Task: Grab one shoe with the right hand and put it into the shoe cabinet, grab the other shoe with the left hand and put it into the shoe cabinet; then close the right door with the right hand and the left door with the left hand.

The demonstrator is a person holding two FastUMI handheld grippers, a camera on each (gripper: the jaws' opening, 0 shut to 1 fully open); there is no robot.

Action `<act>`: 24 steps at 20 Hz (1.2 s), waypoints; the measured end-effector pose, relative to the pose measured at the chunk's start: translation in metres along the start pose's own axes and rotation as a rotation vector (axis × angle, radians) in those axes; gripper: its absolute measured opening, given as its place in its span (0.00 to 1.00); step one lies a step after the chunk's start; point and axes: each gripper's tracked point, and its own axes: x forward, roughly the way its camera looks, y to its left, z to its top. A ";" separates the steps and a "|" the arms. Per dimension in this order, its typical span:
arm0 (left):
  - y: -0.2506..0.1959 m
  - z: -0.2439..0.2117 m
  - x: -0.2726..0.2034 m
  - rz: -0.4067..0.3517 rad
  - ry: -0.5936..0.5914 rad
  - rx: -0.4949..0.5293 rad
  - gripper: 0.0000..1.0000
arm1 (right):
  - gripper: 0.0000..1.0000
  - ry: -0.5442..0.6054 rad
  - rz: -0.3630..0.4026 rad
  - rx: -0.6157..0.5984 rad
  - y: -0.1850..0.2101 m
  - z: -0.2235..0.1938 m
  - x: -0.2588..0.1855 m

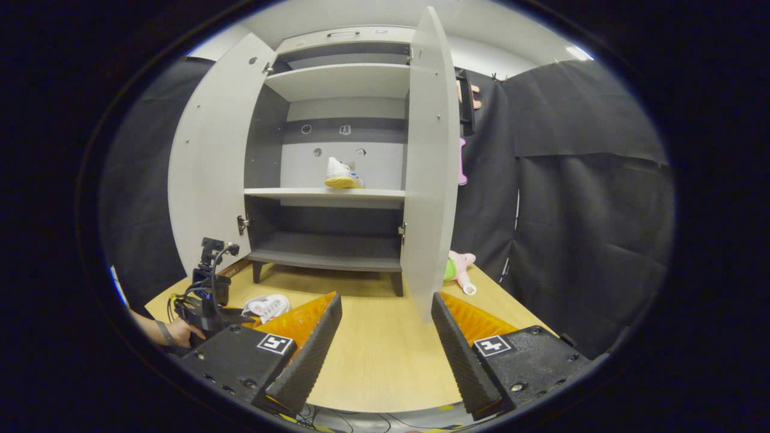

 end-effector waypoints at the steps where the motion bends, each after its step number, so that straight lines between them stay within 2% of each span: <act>1: 0.000 0.002 0.002 -0.003 -0.011 -0.008 0.74 | 0.94 0.003 -0.003 -0.001 -0.001 -0.001 0.001; 3: 0.001 0.007 0.005 0.011 -0.034 -0.011 0.58 | 0.94 0.007 -0.008 0.001 -0.002 0.000 0.004; 4: 0.002 0.007 0.006 0.015 -0.033 -0.018 0.41 | 0.95 0.010 -0.009 0.006 -0.001 0.000 0.006; 6: 0.007 0.004 0.007 0.045 -0.050 -0.022 0.39 | 0.95 0.009 -0.001 0.015 0.003 0.001 0.009; 7: 0.021 0.009 0.005 0.109 -0.059 -0.024 0.39 | 0.95 0.008 0.004 0.015 0.006 0.002 0.011; 8: 0.025 0.010 0.003 0.131 -0.077 -0.038 0.07 | 0.95 0.008 0.011 0.012 0.008 0.002 0.012; 9: 0.022 0.014 0.002 0.114 -0.097 -0.057 0.03 | 0.95 0.010 0.014 0.004 0.010 0.002 0.013; 10: 0.021 0.013 0.001 0.116 -0.086 -0.051 0.03 | 0.95 0.012 0.017 -0.003 0.012 0.001 0.014; 11: 0.020 0.011 0.000 0.115 -0.082 -0.026 0.12 | 0.95 0.012 0.022 -0.006 0.013 0.001 0.015; 12: 0.018 0.011 -0.004 0.110 -0.077 -0.012 0.00 | 0.95 0.014 0.027 -0.006 0.015 0.000 0.016; 15: 0.011 0.021 -0.033 0.117 -0.118 -0.003 0.00 | 0.95 0.015 0.044 -0.002 0.020 0.001 0.020; 18: -0.006 0.035 -0.086 0.102 -0.164 -0.038 0.00 | 0.95 0.010 0.063 -0.011 0.026 0.000 0.022; 21: -0.024 0.080 -0.149 0.082 -0.301 -0.056 0.00 | 0.95 0.032 0.111 -0.033 0.039 -0.005 0.026; 24: -0.044 0.160 -0.192 0.041 -0.451 -0.058 0.00 | 0.95 0.006 0.143 -0.049 0.046 0.000 0.025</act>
